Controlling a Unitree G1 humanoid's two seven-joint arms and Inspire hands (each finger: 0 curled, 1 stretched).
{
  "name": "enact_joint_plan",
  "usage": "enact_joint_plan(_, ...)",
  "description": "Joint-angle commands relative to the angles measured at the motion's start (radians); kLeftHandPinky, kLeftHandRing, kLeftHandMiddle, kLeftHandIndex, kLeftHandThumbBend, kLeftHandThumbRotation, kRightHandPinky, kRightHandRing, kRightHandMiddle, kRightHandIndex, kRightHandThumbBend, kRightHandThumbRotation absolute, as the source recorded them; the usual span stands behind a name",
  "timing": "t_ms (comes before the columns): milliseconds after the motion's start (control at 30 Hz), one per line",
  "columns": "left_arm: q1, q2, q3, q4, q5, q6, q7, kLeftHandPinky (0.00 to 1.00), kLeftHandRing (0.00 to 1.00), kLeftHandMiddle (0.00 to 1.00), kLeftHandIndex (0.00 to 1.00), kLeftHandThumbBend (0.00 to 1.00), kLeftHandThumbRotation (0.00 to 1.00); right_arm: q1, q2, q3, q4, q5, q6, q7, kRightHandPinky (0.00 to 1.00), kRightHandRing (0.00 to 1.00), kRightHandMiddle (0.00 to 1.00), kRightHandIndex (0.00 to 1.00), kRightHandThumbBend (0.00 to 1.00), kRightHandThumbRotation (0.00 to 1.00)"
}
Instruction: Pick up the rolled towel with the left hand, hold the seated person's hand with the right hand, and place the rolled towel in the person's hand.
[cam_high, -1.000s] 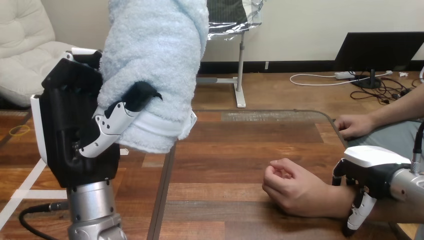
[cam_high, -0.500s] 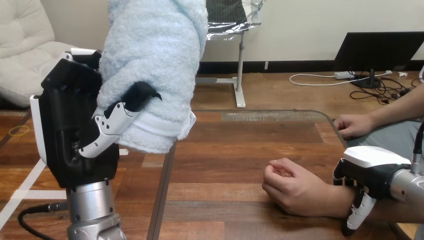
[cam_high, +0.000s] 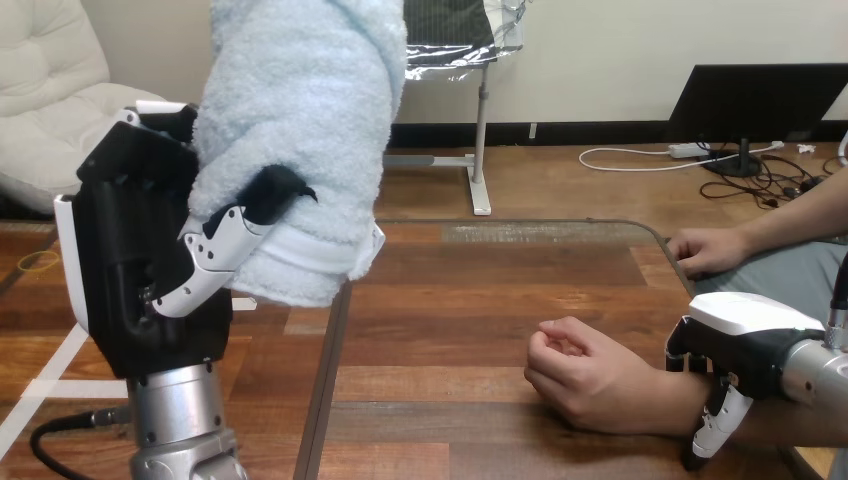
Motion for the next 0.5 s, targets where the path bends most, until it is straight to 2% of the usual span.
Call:
enact_joint_plan(0,-0.058,-0.041,-0.002,0.003,0.005,-0.015,-0.002,0.24,0.30,0.37,0.39,0.48,0.00,0.033,0.015,0.002,0.015,0.028,0.009,-0.003,0.28,0.40,0.48,0.48,0.92,0.01)
enact_joint_plan(233,-0.064,-0.043,-0.001,0.018,0.008,-0.015,-0.001,0.24,0.31,0.37,0.39,0.49,0.00,0.035,0.009,-0.019,0.005,0.060,-0.004,-0.013,0.29,0.41,0.48,0.48,0.91,0.00)
enact_joint_plan(467,-0.076,-0.047,0.000,0.047,0.016,-0.019,0.001,0.24,0.31,0.37,0.39,0.51,0.00,0.035,0.001,-0.048,-0.030,0.096,0.020,0.000,0.30,0.42,0.49,0.47,0.89,0.00)
